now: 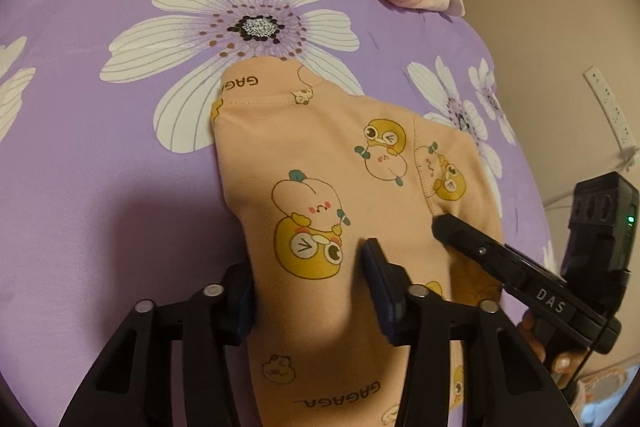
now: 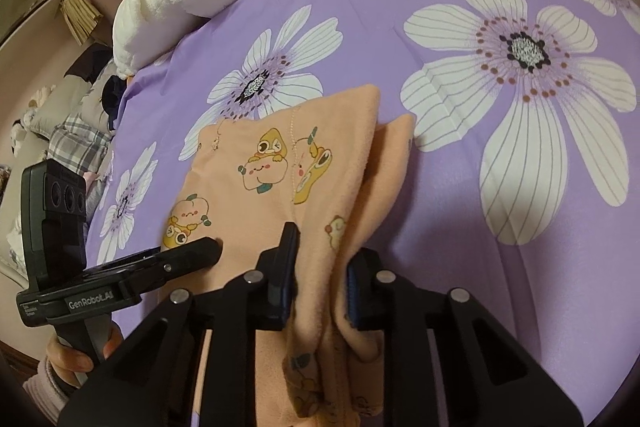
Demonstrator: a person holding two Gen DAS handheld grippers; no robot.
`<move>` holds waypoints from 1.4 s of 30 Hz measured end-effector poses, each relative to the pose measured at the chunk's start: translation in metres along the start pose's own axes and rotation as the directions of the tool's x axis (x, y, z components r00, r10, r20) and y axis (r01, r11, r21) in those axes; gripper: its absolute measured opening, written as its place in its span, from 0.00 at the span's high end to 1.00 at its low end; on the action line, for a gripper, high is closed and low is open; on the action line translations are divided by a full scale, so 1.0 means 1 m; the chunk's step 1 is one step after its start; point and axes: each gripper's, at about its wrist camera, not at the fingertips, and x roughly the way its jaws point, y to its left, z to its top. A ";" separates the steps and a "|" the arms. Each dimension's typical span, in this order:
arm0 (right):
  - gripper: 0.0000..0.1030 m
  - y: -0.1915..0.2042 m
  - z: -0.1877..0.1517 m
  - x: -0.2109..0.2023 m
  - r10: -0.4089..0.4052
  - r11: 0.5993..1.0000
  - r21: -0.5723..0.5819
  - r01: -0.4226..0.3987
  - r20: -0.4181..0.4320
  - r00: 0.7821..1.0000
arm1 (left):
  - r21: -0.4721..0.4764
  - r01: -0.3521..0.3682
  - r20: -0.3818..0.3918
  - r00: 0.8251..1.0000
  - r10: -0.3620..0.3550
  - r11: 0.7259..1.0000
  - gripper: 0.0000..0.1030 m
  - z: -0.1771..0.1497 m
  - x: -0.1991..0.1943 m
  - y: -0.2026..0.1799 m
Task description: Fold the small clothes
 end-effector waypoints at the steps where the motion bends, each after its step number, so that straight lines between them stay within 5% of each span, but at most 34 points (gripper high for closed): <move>1: 0.82 0.003 -0.001 -0.001 -0.006 1.000 -0.011 0.006 0.007 1.000 | 0.003 0.000 0.006 1.000 0.000 1.000 0.67 0.000 -0.001 -0.001; 3: 0.83 0.011 -0.002 -0.005 -0.018 0.999 -0.040 0.019 0.025 1.000 | 0.016 0.000 0.017 1.000 0.000 1.000 0.74 -0.001 -0.005 -0.003; 13: 0.84 0.076 0.006 -0.033 0.077 0.983 -0.175 -0.058 0.102 0.992 | -0.016 0.012 0.109 0.994 -0.010 1.000 0.75 0.001 -0.060 0.010; 20: 0.81 0.115 -0.002 -0.013 0.144 0.972 -0.196 -0.133 0.044 0.989 | -0.051 -0.100 0.109 0.988 0.105 0.994 0.75 -0.011 -0.094 0.047; 23: 0.76 0.124 -0.013 0.013 0.089 0.976 -0.199 -0.089 -0.010 0.996 | -0.090 -0.175 0.050 0.982 0.180 0.980 0.75 -0.020 -0.084 0.069; 27: 0.71 0.124 -0.023 0.030 -0.090 0.968 -0.236 0.085 -0.013 0.996 | -0.127 -0.194 0.062 0.977 0.203 0.973 0.74 -0.031 -0.094 0.083; 34: 0.70 0.139 -0.041 -0.016 -0.031 0.934 -0.352 0.060 0.086 0.996 | 0.046 -0.274 0.196 0.945 0.260 0.961 0.74 -0.058 -0.120 0.040; 42: 0.76 0.116 -0.063 0.019 -0.077 0.955 -0.289 0.063 -0.035 0.996 | 0.090 -0.334 0.135 0.937 0.321 0.938 0.74 -0.072 -0.088 0.029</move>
